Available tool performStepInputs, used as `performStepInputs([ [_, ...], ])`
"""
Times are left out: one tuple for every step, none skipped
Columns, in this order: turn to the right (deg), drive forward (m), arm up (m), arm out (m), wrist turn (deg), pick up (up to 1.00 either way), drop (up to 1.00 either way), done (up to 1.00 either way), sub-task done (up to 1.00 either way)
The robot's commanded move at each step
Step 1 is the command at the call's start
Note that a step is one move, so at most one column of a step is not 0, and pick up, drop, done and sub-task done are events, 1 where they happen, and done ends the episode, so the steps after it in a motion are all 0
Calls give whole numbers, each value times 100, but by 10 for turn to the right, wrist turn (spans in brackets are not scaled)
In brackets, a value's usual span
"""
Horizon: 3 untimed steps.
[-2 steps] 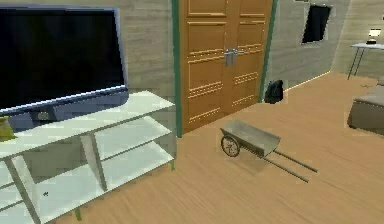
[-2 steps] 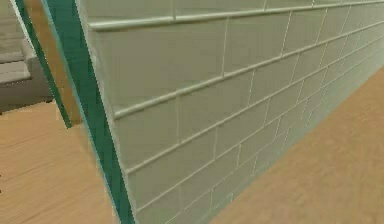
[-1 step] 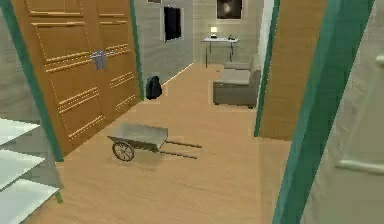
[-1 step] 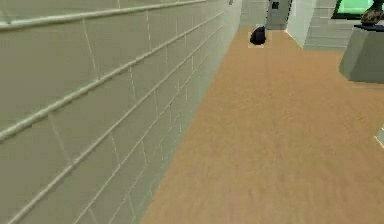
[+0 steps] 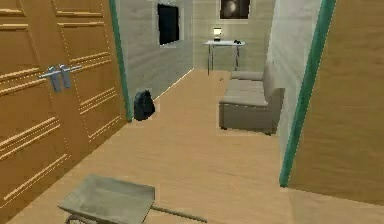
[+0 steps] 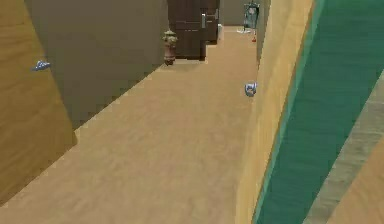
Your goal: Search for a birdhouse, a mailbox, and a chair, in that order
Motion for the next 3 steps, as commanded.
performStepInputs([
  [450,0,0,0,0,0,0,0,0],
  [390,0,0,0,0,0,0,0,0],
  [0,100,0,0,0,0,0,0,0],
])
